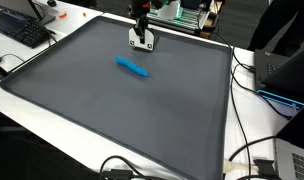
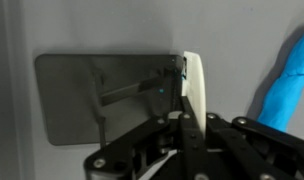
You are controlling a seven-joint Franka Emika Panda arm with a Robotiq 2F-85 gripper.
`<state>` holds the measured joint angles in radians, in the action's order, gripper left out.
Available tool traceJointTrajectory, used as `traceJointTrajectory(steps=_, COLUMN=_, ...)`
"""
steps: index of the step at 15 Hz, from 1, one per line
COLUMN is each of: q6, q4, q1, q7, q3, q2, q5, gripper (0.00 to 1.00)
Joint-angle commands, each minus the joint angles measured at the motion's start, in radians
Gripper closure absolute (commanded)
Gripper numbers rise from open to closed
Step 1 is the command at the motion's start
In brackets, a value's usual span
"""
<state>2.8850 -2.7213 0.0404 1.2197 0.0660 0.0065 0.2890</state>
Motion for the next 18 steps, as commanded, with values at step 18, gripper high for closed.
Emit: traceJointTrajectory(steps=18, q6=-0.379, q4=0.358, q1=0.086, q7=-0.557, q3=0.052, q2=0.000, q5=-0.054, gripper=0.99)
